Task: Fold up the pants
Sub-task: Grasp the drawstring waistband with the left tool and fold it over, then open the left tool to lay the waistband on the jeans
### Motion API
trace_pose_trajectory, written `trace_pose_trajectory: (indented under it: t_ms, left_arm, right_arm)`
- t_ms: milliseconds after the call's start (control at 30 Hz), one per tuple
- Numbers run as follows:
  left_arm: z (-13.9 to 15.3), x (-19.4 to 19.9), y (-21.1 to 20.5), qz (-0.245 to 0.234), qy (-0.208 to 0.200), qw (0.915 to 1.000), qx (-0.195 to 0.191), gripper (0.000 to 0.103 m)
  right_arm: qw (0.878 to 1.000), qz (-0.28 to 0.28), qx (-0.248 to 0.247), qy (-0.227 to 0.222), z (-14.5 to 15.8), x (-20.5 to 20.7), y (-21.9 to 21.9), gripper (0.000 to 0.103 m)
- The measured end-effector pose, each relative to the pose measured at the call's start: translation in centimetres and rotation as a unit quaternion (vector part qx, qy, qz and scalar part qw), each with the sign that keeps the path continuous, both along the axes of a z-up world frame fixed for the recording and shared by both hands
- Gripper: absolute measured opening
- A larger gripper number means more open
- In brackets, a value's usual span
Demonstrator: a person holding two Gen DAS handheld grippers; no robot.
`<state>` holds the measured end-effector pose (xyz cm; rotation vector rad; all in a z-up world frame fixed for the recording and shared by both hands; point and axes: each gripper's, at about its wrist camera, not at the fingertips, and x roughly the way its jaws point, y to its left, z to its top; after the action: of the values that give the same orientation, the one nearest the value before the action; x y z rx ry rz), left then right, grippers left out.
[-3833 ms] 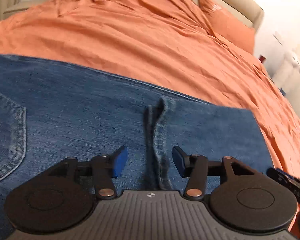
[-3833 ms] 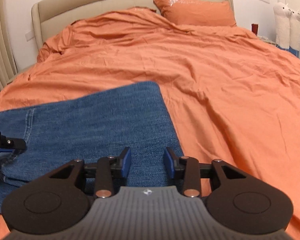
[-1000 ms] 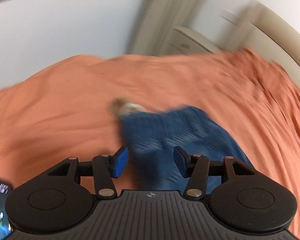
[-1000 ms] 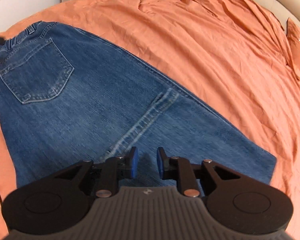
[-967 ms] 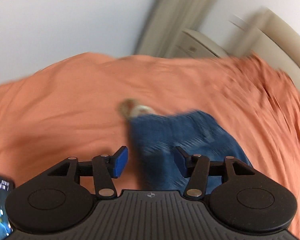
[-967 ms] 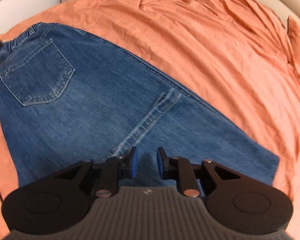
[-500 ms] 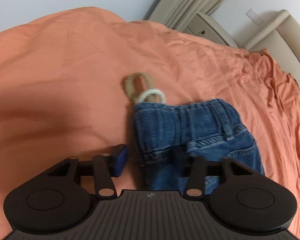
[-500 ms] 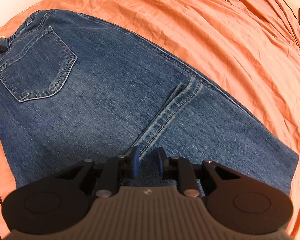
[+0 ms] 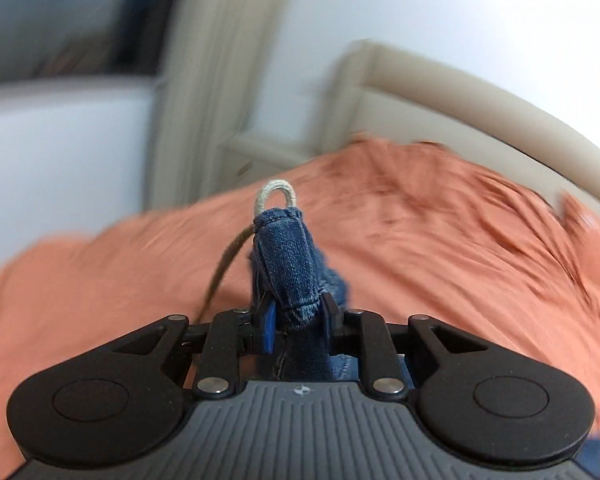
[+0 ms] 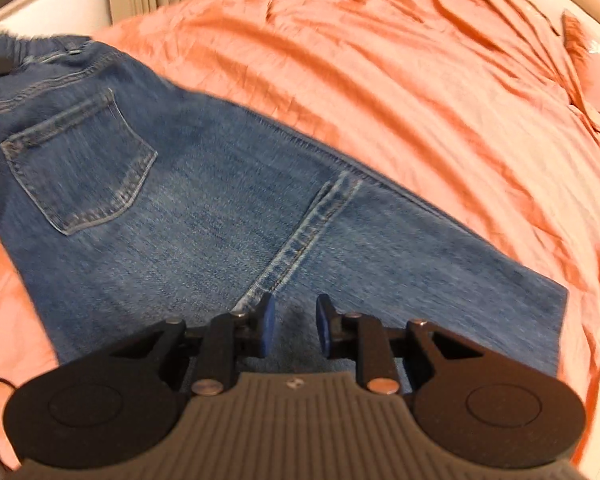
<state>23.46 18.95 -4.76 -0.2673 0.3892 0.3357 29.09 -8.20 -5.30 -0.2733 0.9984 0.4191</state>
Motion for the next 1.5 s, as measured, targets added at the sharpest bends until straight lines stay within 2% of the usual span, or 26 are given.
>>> trace_pose_trajectory:
  t_ms: [67,133,167,267,367,467,500,533,600,667,733,800,867,967,1000,1067,1167,1267,1333,1433,1500]
  left_arm:
    - [0.7,0.1,-3.7,-0.049,-0.003,0.9972,0.055,0.021]
    - [0.5,0.4,-7.6,-0.087,0.014,0.9892,0.117,0.02]
    - [0.2,0.6,-9.2,-0.11,0.018,0.9847,0.134,0.02]
    - [-1.4,0.7,-13.9,-0.181,0.047,0.9642,0.188,0.019]
    - [-3.8,0.6,-17.8,-0.251,0.091,0.935,0.234,0.019]
    - [-6.4,0.4,-20.1,-0.298,0.143,0.9096,0.252,0.019]
    - [-7.0,0.5,-20.5,-0.304,0.153,0.9035,0.261,0.02]
    - [-7.6,0.8,-20.6,-0.309,0.161,0.899,0.265,0.02]
    - [-8.1,1.2,-20.2,-0.321,0.181,0.8953,0.249,0.022]
    - [-8.4,1.4,-19.7,-0.341,0.207,0.8912,0.216,0.034]
    - [-8.4,1.6,-18.8,-0.355,0.217,0.8928,0.173,0.043]
    - [-8.2,1.6,-18.1,-0.36,0.216,0.896,0.147,0.046]
    - [-8.0,1.7,-17.5,-0.372,0.213,0.8955,0.119,0.063]
    - [-7.5,1.5,-16.7,-0.387,0.204,0.8954,0.086,0.08]
    - [-7.5,1.6,-16.4,-0.393,0.202,0.8936,0.078,0.082]
    - [-7.1,1.6,-15.8,-0.396,0.194,0.8955,0.062,0.082]
    - [-6.0,1.9,-15.1,-0.404,0.166,0.8994,0.02,0.083]
    - [-4.8,1.9,-13.5,-0.396,0.129,0.9088,-0.017,0.087]
    - [-4.5,2.2,-12.2,-0.377,0.109,0.9187,-0.043,0.087]
    - [-4.6,3.0,-10.3,-0.329,0.104,0.9356,-0.073,0.087]
    - [-4.9,3.7,-9.2,-0.298,0.109,0.945,-0.082,0.085]
  right_arm:
    - [1.0,-0.005,0.004,-0.009,0.9,-1.0,-0.9,0.018]
    - [1.0,-0.014,0.008,-0.014,1.5,-1.9,-2.0,0.018]
    - [1.0,-0.02,0.011,-0.016,1.7,-2.2,-2.7,0.018]
    - [0.998,-0.05,0.022,-0.012,2.0,-3.1,-4.7,0.018]
    - [0.996,-0.083,0.028,0.0,1.6,-3.8,-6.6,0.018]
    - [0.994,-0.104,0.033,0.008,0.8,-4.3,-8.0,0.018]
    - [0.993,-0.109,0.037,0.012,0.7,-4.5,-8.4,0.018]
    - [0.993,-0.114,0.041,0.016,0.5,-4.7,-8.8,0.018]
    - [0.991,-0.122,0.051,0.024,0.0,-5.1,-9.3,0.018]
    - [0.99,-0.127,0.06,0.03,-0.4,-5.5,-9.7,0.018]
    - [0.989,-0.13,0.066,0.034,-0.5,-5.8,-9.8,0.018]
    - [0.989,-0.129,0.071,0.035,-0.7,-6.0,-9.7,0.019]
    - [0.989,-0.126,0.073,0.034,-0.8,-6.1,-9.5,0.02]
    - [0.989,-0.126,0.069,0.029,-0.7,-6.3,-9.0,0.024]
    - [0.99,-0.126,0.066,0.024,-0.4,-6.5,-8.8,0.029]
    - [0.991,-0.121,0.062,0.011,0.0,-6.8,-8.5,0.035]
    - [0.992,-0.11,0.054,-0.007,0.8,-7.0,-7.8,0.039]
    - [0.993,-0.103,0.051,-0.022,1.5,-7.1,-7.1,0.041]
    - [0.993,-0.102,0.054,-0.028,1.9,-6.9,-6.7,0.042]
    - [0.992,-0.106,0.069,-0.029,2.3,-6.3,-6.0,0.043]
    - [0.99,-0.111,0.088,-0.026,2.4,-5.6,-5.4,0.05]
